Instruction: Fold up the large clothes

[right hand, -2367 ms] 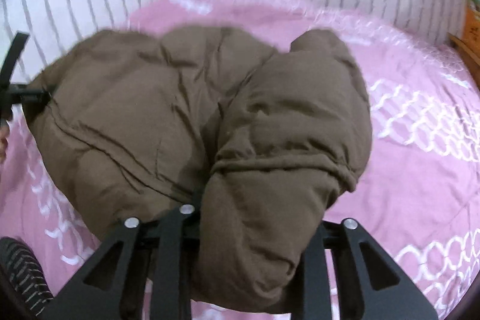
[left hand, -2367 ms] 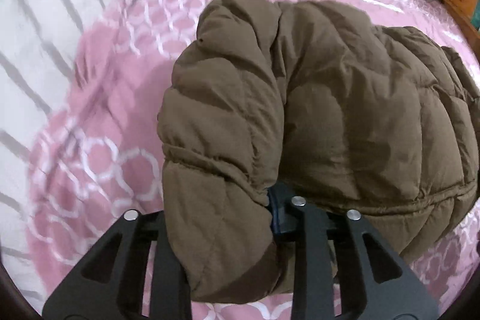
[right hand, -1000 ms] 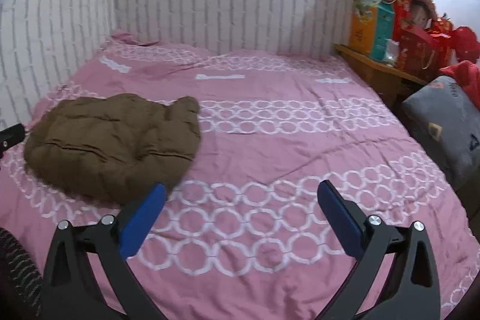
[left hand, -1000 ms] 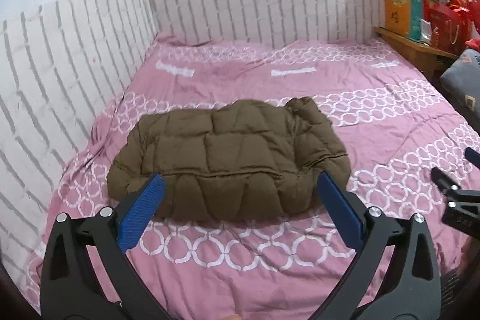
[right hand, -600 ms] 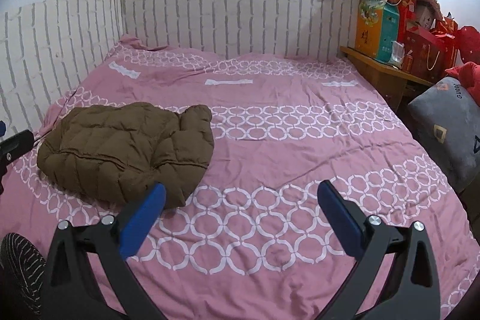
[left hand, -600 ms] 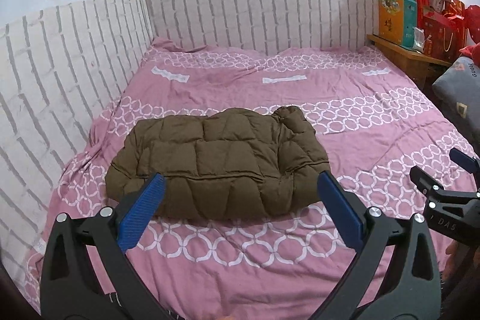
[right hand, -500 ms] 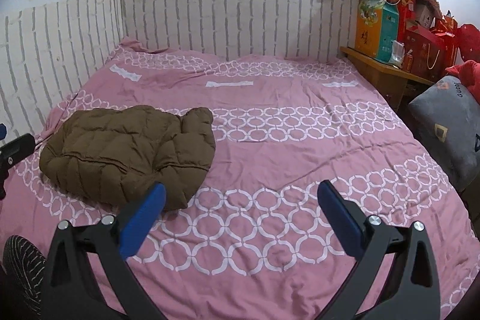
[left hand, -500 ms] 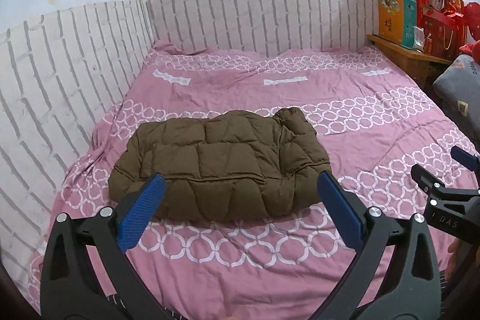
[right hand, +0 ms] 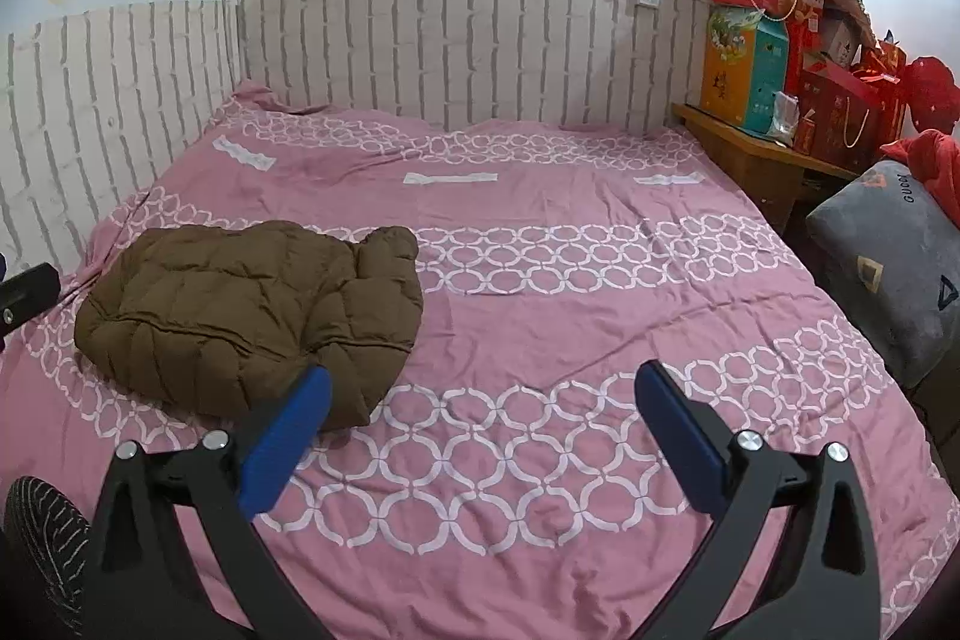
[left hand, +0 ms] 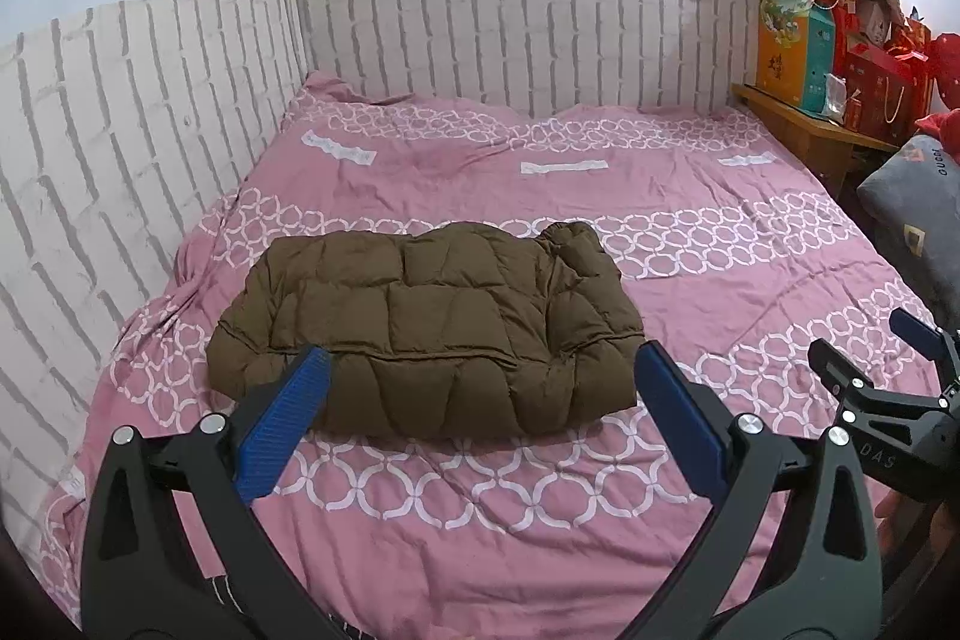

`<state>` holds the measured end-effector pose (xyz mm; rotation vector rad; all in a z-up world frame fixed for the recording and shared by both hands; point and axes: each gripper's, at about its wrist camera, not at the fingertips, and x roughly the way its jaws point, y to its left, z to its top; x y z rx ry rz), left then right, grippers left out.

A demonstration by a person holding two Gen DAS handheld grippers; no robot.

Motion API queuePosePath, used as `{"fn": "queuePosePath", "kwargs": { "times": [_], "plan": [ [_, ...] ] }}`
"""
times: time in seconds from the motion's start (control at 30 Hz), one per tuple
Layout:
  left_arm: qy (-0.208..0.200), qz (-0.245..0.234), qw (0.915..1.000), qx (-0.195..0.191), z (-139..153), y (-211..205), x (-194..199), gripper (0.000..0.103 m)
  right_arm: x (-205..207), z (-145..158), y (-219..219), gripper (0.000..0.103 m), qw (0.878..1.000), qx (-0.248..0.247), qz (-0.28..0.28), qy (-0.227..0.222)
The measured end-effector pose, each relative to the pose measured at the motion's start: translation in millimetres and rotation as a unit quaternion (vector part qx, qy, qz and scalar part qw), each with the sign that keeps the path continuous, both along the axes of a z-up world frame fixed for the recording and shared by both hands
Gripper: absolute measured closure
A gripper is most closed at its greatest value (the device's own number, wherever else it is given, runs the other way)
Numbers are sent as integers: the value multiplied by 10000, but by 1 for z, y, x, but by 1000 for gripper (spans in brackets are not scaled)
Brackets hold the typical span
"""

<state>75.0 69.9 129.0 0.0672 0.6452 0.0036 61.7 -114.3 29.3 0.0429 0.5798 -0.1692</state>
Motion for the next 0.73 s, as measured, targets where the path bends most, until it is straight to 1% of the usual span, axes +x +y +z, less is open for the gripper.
{"fn": "queuePosePath", "kwargs": {
  "times": [0.17,0.43,0.63,0.73],
  "plan": [
    [-26,-29,10000,6,-1,1,-3,3,0,1,1,2,10000,17,3,-4],
    [84,-71,9996,-271,-2,2,1,3,0,1,0,2,10000,28,-14,-2],
    [166,16,9998,-84,-8,-2,6,3,0,1,2,2,10000,-43,-35,16],
    [167,-21,9999,-14,-11,-6,6,3,0,1,3,2,10000,-39,-35,1]
  ]
}}
